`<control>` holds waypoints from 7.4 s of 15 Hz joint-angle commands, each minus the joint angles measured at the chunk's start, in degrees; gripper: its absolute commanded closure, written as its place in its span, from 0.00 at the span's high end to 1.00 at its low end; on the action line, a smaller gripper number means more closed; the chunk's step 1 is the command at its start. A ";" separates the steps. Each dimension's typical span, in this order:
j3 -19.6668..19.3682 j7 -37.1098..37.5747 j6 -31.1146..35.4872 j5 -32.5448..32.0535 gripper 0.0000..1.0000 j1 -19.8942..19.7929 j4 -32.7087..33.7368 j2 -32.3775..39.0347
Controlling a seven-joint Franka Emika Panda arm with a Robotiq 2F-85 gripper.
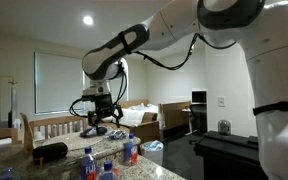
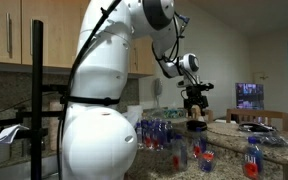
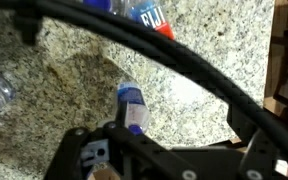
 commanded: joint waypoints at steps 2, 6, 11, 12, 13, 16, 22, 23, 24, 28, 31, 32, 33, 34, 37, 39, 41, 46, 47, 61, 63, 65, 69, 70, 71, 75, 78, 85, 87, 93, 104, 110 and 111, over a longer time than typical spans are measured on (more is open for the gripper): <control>-6.78 -0.28 0.86 0.56 1.00 6.92 -3.16 -1.62; -8.14 -0.22 0.79 0.48 1.00 8.12 -2.48 -1.33; 0.07 -0.63 6.92 -2.05 1.00 2.63 -3.61 1.34; 0.83 -0.63 7.14 -2.40 1.00 2.11 -3.52 1.77; 1.39 -0.63 7.96 -1.78 1.00 1.41 -3.93 1.78; -4.96 -0.56 11.77 0.81 1.00 5.58 -7.62 -1.04; -3.27 -0.64 20.54 3.18 1.00 6.05 -17.44 -5.18; -1.49 -0.64 21.49 3.32 1.00 6.05 -18.91 -5.27; -0.22 -0.64 22.84 3.81 1.00 6.15 -20.53 -5.72; 1.13 -1.03 25.74 6.16 1.00 6.51 -25.25 -8.16; -4.72 0.55 23.48 5.09 1.00 11.47 -26.24 -10.81; -5.65 0.86 23.10 4.93 1.00 12.15 -26.52 -11.52; -6.43 1.09 22.60 4.56 1.00 12.73 -26.47 -11.79; -7.07 1.08 22.15 4.42 1.00 13.21 -26.51 -12.06; -8.62 0.27 20.79 5.08 1.00 14.23 -26.54 -12.30; -9.35 -0.48 19.69 5.71 1.00 14.69 -26.37 -11.90; -9.91 -1.04 19.21 6.09 1.00 14.86 -26.17 -11.33; -9.78 -1.23 19.05 7.24 1.00 15.74 -24.65 -8.07; -9.54 -1.24 19.02 7.33 1.00 16.04 -24.33 -7.23; -10.00 -0.58 19.34 5.97 0.64 16.25 -23.71 -5.80; -10.02 -0.70 19.18 5.98 0.72 16.23 -23.60 -5.72; -10.05 -0.79 19.02 5.96 0.84 16.20 -23.56 -5.69; -10.19 -0.19 19.11 5.34 1.00 16.16 -23.45 -5.57; -10.25 -0.17 19.31 5.09 0.66 16.14 -23.46 -5.62; -10.30 0.18 19.27 4.84 0.70 16.15 -23.39 -5.61; -10.35 0.21 19.33 4.65 0.49 16.22 -23.15 -5.19; -10.35 0.30 19.25 4.43 0.29 16.22 -23.13 -5.12; -10.50 0.13 19.00 3.54 0.14 16.12 -22.59 -5.60; -10.71 -1.17 18.28 3.03 0.14 15.93 -21.87 -5.86; -9.24 -0.62 10.66 -0.63 0.14 17.66 -12.24 -3.06; 33.83 -0.58 -8.09 -14.01 0.13 -23.30 10.48 12.33; 40.13 -0.07 -10.74 -18.16 0.35 -32.47 12.84 14.51; 39.66 -0.07 -10.73 -18.16 0.35 -31.97 12.74 14.67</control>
